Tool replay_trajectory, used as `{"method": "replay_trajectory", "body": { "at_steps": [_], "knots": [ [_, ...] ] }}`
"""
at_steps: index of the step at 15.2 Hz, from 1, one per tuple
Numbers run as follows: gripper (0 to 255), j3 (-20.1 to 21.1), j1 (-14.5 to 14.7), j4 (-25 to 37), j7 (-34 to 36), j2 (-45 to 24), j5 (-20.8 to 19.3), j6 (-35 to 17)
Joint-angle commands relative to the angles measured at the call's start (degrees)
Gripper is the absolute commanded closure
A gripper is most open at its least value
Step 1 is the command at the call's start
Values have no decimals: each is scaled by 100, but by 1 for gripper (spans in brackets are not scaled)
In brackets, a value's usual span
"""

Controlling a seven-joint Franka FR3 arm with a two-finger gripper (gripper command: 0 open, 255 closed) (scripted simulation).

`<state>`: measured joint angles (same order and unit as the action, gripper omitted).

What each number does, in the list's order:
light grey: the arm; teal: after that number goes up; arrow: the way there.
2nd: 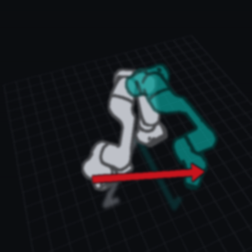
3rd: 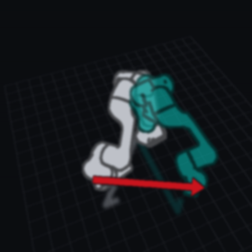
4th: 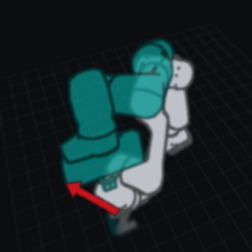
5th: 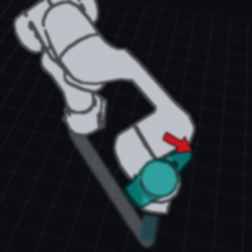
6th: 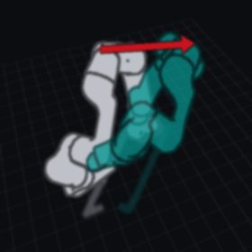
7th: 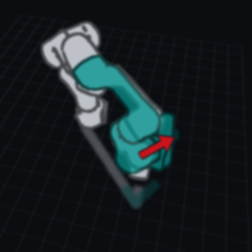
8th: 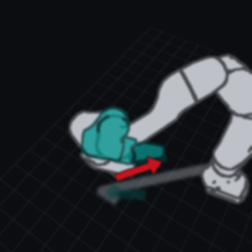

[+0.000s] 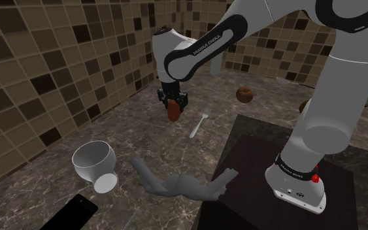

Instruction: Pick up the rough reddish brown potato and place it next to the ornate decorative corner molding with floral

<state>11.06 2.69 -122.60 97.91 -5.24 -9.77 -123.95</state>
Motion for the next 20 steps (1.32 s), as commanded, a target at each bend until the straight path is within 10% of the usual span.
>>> {"method": "replay_trajectory", "body": {
  "at_steps": [1, 2, 3, 20],
  "knots": [
    [255, 8, 5, -45, -12, -18, 15, 15],
    [255, 7, 6, -45, -12, -18, 15, 15],
    [0, 10, 11, -13, 0, -52, 8, 16],
    [0, 52, 38, 377, -97, 265, 147, 711]
  ]
}}
